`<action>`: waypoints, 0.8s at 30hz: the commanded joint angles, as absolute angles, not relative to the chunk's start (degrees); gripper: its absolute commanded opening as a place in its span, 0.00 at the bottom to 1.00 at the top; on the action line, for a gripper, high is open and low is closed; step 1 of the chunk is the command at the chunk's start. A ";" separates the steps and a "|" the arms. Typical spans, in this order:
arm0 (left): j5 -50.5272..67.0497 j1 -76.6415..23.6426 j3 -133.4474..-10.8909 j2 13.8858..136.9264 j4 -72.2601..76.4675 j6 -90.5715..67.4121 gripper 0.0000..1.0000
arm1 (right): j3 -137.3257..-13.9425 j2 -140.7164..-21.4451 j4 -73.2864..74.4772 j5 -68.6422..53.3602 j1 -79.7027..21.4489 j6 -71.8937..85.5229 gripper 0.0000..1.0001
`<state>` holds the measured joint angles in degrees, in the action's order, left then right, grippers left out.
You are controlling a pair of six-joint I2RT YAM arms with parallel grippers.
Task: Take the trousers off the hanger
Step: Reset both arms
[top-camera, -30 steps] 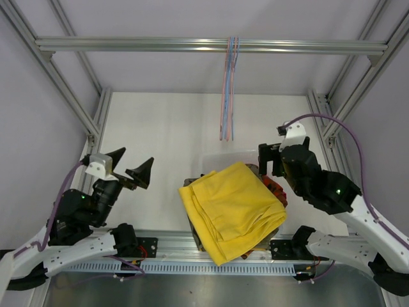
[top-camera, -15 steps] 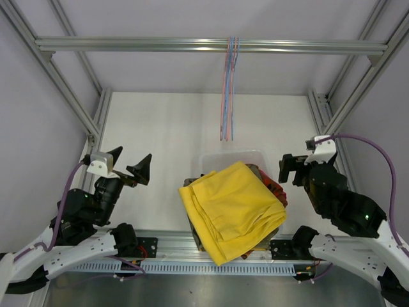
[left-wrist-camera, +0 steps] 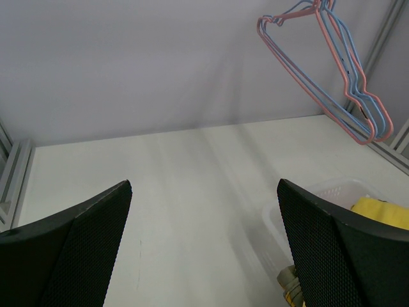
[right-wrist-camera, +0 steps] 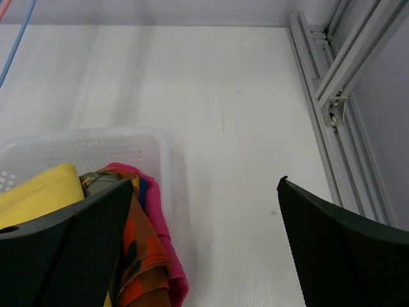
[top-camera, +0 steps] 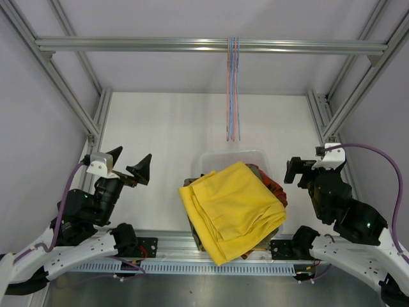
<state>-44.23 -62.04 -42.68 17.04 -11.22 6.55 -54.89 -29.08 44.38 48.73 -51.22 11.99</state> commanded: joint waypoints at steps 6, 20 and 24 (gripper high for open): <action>-43.16 -61.35 -42.54 15.30 -9.67 7.12 1.00 | -53.09 -26.11 39.03 53.08 -51.50 11.69 0.99; -42.80 -61.26 -42.19 14.33 -9.32 7.03 0.99 | -51.24 -25.31 37.18 50.98 -51.50 11.25 0.99; -42.80 -61.26 -42.28 14.15 -9.32 7.12 0.99 | -51.42 -24.88 36.56 50.10 -51.50 10.46 1.00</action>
